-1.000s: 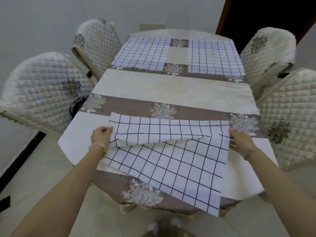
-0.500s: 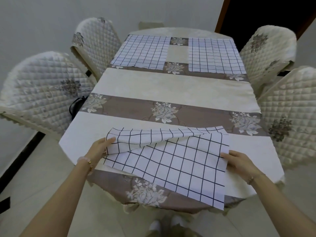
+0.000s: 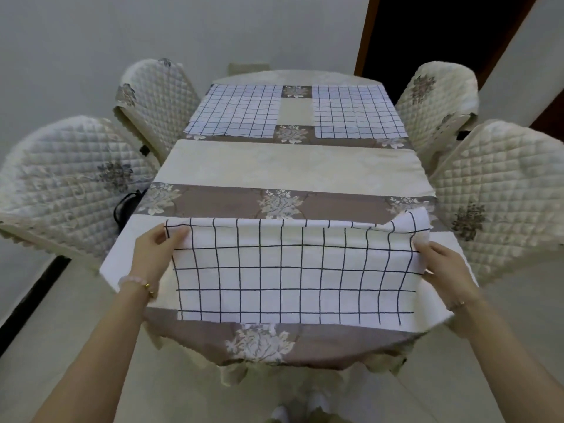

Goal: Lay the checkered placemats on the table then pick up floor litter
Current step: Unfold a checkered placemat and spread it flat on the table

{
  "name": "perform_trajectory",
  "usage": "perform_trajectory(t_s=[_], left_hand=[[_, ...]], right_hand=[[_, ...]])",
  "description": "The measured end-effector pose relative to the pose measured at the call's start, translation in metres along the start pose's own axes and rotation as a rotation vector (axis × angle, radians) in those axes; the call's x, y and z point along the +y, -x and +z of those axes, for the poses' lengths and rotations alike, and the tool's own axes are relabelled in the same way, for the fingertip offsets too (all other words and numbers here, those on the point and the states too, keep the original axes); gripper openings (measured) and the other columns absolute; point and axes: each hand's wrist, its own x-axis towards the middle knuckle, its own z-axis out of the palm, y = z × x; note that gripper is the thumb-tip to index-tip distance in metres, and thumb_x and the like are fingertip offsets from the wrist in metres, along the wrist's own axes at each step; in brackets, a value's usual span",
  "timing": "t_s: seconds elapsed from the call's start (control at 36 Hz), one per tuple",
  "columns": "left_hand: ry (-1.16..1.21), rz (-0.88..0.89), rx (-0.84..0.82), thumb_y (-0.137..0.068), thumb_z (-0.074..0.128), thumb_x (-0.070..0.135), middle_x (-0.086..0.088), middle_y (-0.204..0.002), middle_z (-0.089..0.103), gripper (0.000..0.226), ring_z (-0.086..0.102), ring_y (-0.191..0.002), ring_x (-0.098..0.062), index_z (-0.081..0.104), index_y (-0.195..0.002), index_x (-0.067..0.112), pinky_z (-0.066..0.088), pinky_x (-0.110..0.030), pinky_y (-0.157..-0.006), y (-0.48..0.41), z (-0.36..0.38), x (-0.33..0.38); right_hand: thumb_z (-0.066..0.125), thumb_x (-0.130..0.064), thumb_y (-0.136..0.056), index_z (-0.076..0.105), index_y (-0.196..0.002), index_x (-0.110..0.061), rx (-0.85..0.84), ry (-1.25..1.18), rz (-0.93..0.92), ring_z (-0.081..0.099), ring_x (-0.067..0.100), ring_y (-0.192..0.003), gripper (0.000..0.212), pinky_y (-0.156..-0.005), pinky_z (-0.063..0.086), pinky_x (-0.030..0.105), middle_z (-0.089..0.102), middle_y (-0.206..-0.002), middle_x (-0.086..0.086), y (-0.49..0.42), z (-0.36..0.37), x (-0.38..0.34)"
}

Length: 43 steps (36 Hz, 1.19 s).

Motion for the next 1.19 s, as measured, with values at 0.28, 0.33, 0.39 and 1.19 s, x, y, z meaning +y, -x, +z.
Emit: perform_trajectory(t_s=[0.28,0.33,0.39,1.19], left_hand=[[-0.014,0.111,-0.085,-0.088,0.062,0.021,0.015,-0.049,0.041,0.034,0.038,-0.054,-0.006,0.045,-0.060,0.013,0.030,-0.012,-0.048,0.016,0.047,0.041],[-0.008,0.105,-0.165,-0.088,0.062,0.024,-0.004,-0.071,0.047,0.024,0.041,-0.071,-0.014,0.054,-0.075,0.006,0.031,-0.023,-0.058,0.019,0.061,0.043],[0.010,0.100,-0.243,-0.087,0.063,0.027,-0.008,-0.082,0.048,0.029,0.041,-0.078,-0.017,0.059,-0.082,-0.001,0.034,-0.032,-0.066,0.022,0.077,0.044],[-0.391,-0.044,-1.017,-0.089,0.057,0.023,-0.005,-0.097,0.072,0.016,0.064,-0.099,-0.027,0.070,-0.097,0.017,0.049,-0.045,-0.093,0.305,0.384,0.009]], right_hand=[[0.058,-0.024,-0.092,0.068,-0.080,-0.017,0.253,-0.201,-0.051,0.064,0.005,-0.061,0.017,-0.056,0.056,0.019,0.072,-0.067,-0.009,0.060,-0.052,-0.010],[0.057,-0.024,-0.092,0.067,-0.079,-0.018,0.311,-0.208,-0.066,0.064,0.004,-0.064,0.018,-0.058,0.056,0.020,0.072,-0.070,-0.010,0.081,-0.066,-0.007],[0.056,-0.024,-0.093,0.066,-0.079,-0.019,0.375,-0.214,-0.067,0.063,0.007,-0.070,0.018,-0.065,0.056,0.025,0.070,-0.077,-0.007,0.103,-0.082,-0.002],[0.055,-0.017,-0.092,0.062,-0.092,-0.017,1.084,-0.413,0.441,0.053,0.026,-0.091,0.007,-0.085,0.040,0.039,0.060,-0.099,0.013,0.354,-0.331,0.226]])
